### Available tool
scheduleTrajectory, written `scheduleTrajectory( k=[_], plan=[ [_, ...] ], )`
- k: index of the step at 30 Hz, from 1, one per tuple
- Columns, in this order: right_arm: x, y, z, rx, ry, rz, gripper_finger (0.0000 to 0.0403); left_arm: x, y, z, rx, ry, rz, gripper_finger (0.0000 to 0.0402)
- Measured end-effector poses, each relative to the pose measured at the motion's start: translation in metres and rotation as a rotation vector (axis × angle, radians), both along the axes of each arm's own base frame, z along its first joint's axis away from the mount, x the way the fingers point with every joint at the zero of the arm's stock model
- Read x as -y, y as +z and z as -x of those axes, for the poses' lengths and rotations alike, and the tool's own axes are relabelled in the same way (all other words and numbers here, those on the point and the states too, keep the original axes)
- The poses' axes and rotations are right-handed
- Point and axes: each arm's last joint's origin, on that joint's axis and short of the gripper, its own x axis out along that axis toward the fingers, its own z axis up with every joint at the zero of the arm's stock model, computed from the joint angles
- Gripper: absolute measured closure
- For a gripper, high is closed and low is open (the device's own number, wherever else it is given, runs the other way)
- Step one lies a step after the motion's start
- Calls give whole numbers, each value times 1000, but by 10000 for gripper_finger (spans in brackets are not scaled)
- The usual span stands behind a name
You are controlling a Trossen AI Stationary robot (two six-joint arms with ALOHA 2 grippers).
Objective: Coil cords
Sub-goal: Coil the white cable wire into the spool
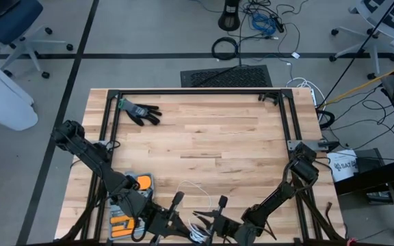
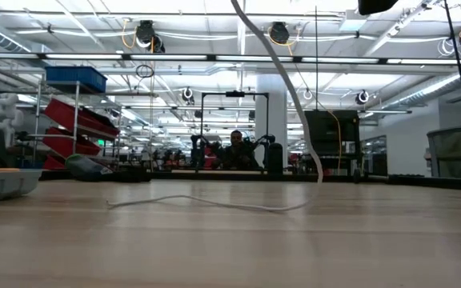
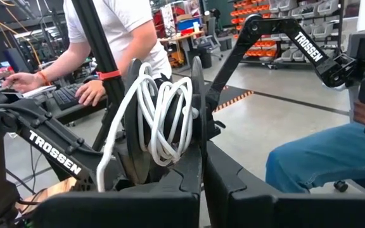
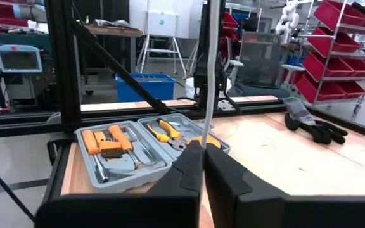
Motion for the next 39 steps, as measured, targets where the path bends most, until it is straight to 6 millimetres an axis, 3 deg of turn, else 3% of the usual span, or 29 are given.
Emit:
scheduleTrajectory(
  k=[13, 20, 39],
  plan=[
    [-29, -1, 28, 20, 88, -70, 402, -8, 16, 8, 21, 25, 51, 395],
    [-49, 3, 48, 35, 145, -103, 403, -11, 5, 7, -93, 83, 29, 395],
    [-112, 73, 71, -5, 252, 34, 403, -15, -8, 7, -251, 128, 43, 395]
  ],
)
